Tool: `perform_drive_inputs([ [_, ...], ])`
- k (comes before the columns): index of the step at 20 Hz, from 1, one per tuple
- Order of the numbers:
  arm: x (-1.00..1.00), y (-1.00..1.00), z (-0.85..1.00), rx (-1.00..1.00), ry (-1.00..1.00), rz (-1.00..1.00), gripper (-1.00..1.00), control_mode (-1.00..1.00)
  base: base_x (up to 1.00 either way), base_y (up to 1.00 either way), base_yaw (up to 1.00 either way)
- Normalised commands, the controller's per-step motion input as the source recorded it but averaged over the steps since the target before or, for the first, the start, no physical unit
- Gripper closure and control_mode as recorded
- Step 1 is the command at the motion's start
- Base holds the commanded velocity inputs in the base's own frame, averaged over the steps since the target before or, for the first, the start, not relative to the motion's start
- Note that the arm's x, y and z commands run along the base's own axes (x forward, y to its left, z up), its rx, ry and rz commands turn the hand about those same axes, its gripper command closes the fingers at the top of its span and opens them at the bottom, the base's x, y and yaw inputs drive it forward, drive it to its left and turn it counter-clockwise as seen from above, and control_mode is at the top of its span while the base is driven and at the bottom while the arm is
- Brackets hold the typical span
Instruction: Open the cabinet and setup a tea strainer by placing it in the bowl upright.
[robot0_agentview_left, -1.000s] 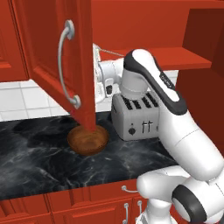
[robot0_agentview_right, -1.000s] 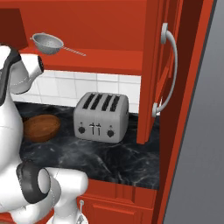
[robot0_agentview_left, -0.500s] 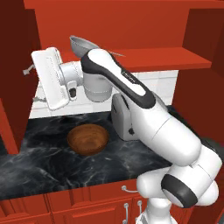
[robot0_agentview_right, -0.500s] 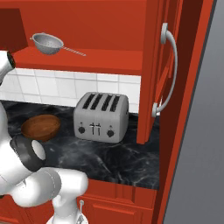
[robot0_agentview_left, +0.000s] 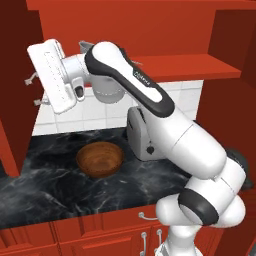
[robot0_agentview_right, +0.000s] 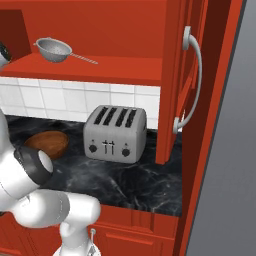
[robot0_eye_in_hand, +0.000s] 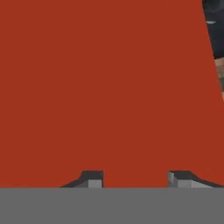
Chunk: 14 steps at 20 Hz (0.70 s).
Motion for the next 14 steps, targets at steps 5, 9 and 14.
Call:
perform_drive_inputs([
  [5, -0.09, -0.49, -0.20, -0.22, -0.05, -0.15, -1.00, -1.00, 0.00, 0.00, 0.00],
  [9, -0.11, -0.69, -0.37, -0.25, -0.11, -0.11, -1.00, -1.00, 0.00, 0.00, 0.00],
  [14, 0.13, -0.77, -0.36, -0.38, -0.06, -0.01, -1.00, -1.00, 0.00, 0.00, 0.00],
])
